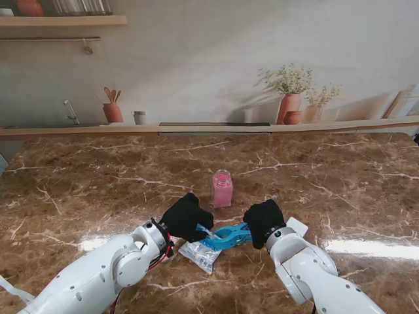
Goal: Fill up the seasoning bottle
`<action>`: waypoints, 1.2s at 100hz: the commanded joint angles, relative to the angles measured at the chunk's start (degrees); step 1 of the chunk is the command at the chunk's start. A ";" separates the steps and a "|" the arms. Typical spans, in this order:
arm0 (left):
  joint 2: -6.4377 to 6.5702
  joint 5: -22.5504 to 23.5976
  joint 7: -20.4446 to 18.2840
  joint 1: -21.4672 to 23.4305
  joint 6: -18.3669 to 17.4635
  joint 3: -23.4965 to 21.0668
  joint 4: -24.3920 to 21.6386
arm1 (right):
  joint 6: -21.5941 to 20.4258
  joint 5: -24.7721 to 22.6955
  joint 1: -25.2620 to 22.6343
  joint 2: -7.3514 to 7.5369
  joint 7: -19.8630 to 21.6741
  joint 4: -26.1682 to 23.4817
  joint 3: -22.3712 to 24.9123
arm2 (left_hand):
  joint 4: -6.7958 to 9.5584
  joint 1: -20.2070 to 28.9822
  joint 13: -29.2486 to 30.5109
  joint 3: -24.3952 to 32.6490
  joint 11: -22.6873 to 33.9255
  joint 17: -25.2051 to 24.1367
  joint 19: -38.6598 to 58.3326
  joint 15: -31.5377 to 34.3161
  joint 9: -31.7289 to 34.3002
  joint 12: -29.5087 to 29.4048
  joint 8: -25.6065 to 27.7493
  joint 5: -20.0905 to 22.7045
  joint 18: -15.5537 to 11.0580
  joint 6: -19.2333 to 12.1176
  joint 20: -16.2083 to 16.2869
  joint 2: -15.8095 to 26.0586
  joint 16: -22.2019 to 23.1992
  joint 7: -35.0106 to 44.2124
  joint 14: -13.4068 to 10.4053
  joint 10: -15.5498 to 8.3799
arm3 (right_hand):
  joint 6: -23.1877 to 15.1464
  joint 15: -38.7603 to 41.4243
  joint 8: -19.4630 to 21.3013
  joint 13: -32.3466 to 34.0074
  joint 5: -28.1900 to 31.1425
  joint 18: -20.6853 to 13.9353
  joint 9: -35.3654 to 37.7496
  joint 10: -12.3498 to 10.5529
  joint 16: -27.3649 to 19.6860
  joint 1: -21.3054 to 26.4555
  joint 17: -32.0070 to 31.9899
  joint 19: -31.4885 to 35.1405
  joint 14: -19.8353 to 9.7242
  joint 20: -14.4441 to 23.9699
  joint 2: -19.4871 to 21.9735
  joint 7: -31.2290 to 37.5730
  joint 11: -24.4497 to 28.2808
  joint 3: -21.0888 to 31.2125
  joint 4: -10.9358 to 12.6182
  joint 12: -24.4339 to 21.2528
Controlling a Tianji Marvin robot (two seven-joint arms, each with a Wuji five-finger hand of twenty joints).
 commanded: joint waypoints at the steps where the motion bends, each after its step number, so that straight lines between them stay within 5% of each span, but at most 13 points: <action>1: -0.38 0.08 0.28 -0.05 -0.26 0.34 0.06 | 0.30 0.54 -0.11 -0.09 0.53 0.72 -0.71 | 2.79 3.93 1.39 7.23 3.80 -0.42 0.05 1.33 3.22 0.24 0.32 3.37 -0.24 -11.18 1.09 1.02 0.50 5.09 0.87 -2.92 | -6.15 0.40 11.19 1.20 11.16 1.44 11.62 -5.12 1.61 5.81 -0.18 1.64 -2.65 1.28 5.80 18.16 30.67 3.77 2.32 4.91; 15: -0.42 -0.01 0.26 -0.09 -0.25 0.58 0.09 | 0.35 1.25 0.35 -0.10 1.23 0.75 -1.33 | 2.81 3.94 1.30 7.22 3.78 -0.42 0.04 1.31 3.21 0.21 0.25 3.30 -0.24 -11.15 1.12 1.16 0.46 5.10 0.84 -2.99 | -6.46 -0.25 11.17 0.30 10.40 1.21 10.85 -4.89 1.42 4.92 -0.85 1.32 -2.45 1.28 6.53 16.81 29.72 3.09 2.05 4.56; 25: -0.43 -0.04 0.25 -0.16 -0.31 0.74 0.13 | 0.04 1.73 0.29 -0.11 2.28 0.36 -1.30 | 2.80 3.93 1.27 7.18 3.72 -0.43 0.02 1.30 3.11 0.21 0.24 3.24 -0.25 -11.29 1.14 1.13 0.40 5.13 0.79 -3.05 | -5.69 -2.74 8.28 -1.64 8.24 0.67 9.08 -4.37 0.51 3.75 -2.36 0.03 -2.09 1.12 8.03 12.77 26.81 0.62 -2.68 3.30; 36: -0.48 -0.24 0.13 -0.15 -0.27 0.78 0.13 | -0.83 2.53 0.05 -0.08 2.00 0.21 -1.02 | 2.81 3.94 1.26 7.09 3.70 -0.50 0.02 1.30 3.10 0.21 0.07 3.13 -0.17 -11.26 1.18 1.21 0.31 5.02 0.87 -2.98 | -4.92 -11.27 -0.32 -5.37 3.15 0.01 5.48 -3.18 -3.34 2.41 -5.09 -2.91 -1.27 0.74 7.83 4.84 18.17 -2.00 -7.21 -1.95; 42: -0.51 -0.29 0.18 -0.20 -0.19 0.86 0.17 | -1.62 2.55 -0.16 -0.03 1.87 0.02 -0.78 | 2.84 3.95 1.26 7.07 3.63 -0.51 0.05 1.28 3.07 0.16 -0.09 3.15 -0.13 -11.33 1.22 1.22 0.23 4.95 0.84 -3.02 | -4.53 -15.03 -8.26 -6.85 0.04 -0.09 4.11 -2.75 -4.97 1.93 -6.05 -4.18 -1.17 0.95 7.50 3.01 14.52 -2.47 -7.89 -5.06; 49: -0.54 -0.39 0.13 -0.22 -0.07 0.95 0.15 | -2.10 2.38 -0.34 0.00 1.10 -0.04 -0.68 | 2.83 3.96 1.14 6.96 3.60 -0.55 0.07 1.22 3.07 0.15 -0.25 3.12 -0.03 -11.23 1.28 1.35 0.12 4.93 0.91 -2.98 | -3.81 -16.83 -12.36 -7.86 -1.63 -0.16 3.10 -2.79 -5.51 1.09 -6.78 -5.00 -1.18 0.91 7.23 1.26 11.77 -2.19 -7.96 -6.93; 60: -0.57 -0.37 0.24 -0.33 0.00 1.11 0.22 | -3.26 2.68 -0.67 0.04 0.71 -0.50 -0.37 | 2.83 3.97 1.06 6.76 3.49 -0.62 0.05 1.20 2.97 0.11 -0.44 2.94 -0.01 -11.39 1.33 1.52 -0.08 4.91 0.86 -3.05 | -1.90 -20.25 -17.00 -10.57 -4.38 -0.58 0.55 -2.77 -6.10 -1.07 -9.02 -8.15 -1.28 0.53 8.41 -2.24 7.36 -1.64 -6.50 -9.90; 65: -0.56 -0.40 0.14 -0.34 0.05 1.10 0.17 | -3.94 2.80 -0.82 0.08 0.71 -0.71 -0.22 | 2.80 4.03 0.94 6.62 3.41 -0.70 0.00 1.14 2.90 0.08 -0.55 2.84 0.02 -11.37 1.34 1.64 -0.21 4.91 0.90 -3.06 | -0.36 -23.11 -18.78 -12.04 -5.51 -0.77 -1.12 -2.76 -6.93 -2.88 -10.18 -10.53 -1.44 0.26 9.62 -5.65 4.98 -1.03 -3.37 -11.62; 68: -0.53 -0.39 0.03 -0.33 0.09 1.07 0.10 | -4.40 2.79 -0.91 0.11 0.61 -0.81 -0.12 | 2.78 4.06 0.87 6.48 3.39 -0.70 -0.03 1.09 2.88 0.08 -0.64 2.83 0.05 -11.34 1.35 1.76 -0.36 4.96 0.95 -3.07 | 0.64 -25.20 -19.07 -12.85 -6.01 -0.84 -2.19 -2.70 -7.65 -4.27 -10.73 -12.07 -1.53 0.18 10.79 -8.33 3.40 -0.68 0.67 -12.91; 71: -0.51 -0.38 -0.08 -0.31 0.14 1.02 0.05 | -4.97 2.85 -1.00 0.14 0.52 -0.91 0.02 | 2.79 4.12 0.86 6.43 3.37 -0.78 -0.07 1.09 2.88 0.08 -0.70 2.80 0.08 -11.38 1.36 1.79 -0.45 4.97 0.97 -3.06 | 1.39 -26.92 -19.68 -13.60 -6.79 -0.96 -3.20 -2.65 -8.30 -5.08 -11.21 -13.32 -1.63 0.04 11.31 -10.84 1.90 -0.82 1.70 -14.05; 90: -0.38 -0.54 -0.89 -0.14 0.45 0.62 -0.40 | -8.07 5.95 -1.66 0.16 2.14 -1.94 1.19 | 2.73 4.54 0.23 4.85 3.56 -1.44 -0.44 1.04 2.20 0.34 -1.40 1.95 0.67 -11.14 1.56 3.65 -1.81 5.07 1.34 -2.65 | 5.09 -37.79 -28.65 -17.56 -13.71 -1.48 -10.04 -1.39 -13.24 -8.27 -14.41 -22.37 -1.57 -2.07 13.25 -22.85 -7.46 -2.05 1.80 -22.17; 120: 0.32 -2.07 -5.98 0.50 0.38 -0.97 -2.32 | -12.15 11.00 -2.10 0.19 3.98 -2.41 2.45 | 2.76 7.64 -3.94 -3.45 6.12 -4.20 -3.58 1.33 -2.03 2.54 -2.57 -1.23 0.66 -10.74 0.90 11.64 -1.95 5.51 2.05 -2.38 | 6.91 -46.61 -34.53 -21.03 -19.83 -1.31 -15.52 -0.65 -17.70 -11.07 -17.70 -31.80 -1.55 -4.26 17.60 -27.30 -12.97 -4.83 2.27 -28.63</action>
